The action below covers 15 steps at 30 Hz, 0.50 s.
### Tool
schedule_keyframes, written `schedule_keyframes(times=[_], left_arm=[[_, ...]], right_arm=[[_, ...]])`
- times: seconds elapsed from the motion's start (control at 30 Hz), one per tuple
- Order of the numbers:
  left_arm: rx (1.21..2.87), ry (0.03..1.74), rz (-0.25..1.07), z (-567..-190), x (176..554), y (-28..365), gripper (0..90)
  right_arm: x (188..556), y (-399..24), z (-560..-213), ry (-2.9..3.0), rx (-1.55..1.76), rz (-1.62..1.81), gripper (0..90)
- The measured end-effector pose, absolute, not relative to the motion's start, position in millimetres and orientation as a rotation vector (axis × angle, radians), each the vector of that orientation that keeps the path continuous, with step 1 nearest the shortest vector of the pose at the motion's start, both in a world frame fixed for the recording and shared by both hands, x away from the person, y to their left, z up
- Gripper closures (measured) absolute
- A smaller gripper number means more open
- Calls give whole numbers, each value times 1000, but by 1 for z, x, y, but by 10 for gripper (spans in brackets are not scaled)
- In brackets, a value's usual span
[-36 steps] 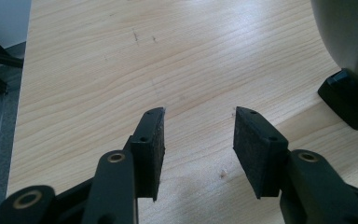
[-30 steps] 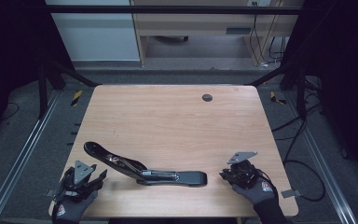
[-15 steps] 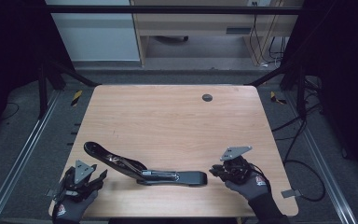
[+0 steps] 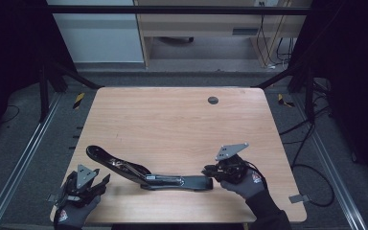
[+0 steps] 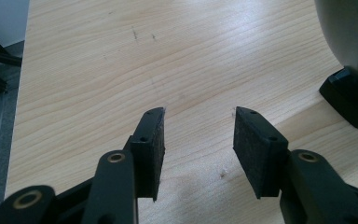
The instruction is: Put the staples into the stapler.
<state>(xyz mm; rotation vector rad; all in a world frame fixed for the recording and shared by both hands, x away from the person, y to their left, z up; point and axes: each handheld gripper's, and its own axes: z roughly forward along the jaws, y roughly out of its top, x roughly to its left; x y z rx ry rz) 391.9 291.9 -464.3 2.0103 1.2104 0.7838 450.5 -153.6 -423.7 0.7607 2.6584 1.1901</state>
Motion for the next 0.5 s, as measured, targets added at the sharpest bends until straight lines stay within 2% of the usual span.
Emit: schedule_keyframes(times=[0.5], left_arm=[[2010,1209,782,-465,392,292,530]], right_arm=[[466,-124,-418,2714,623,1179,782]])
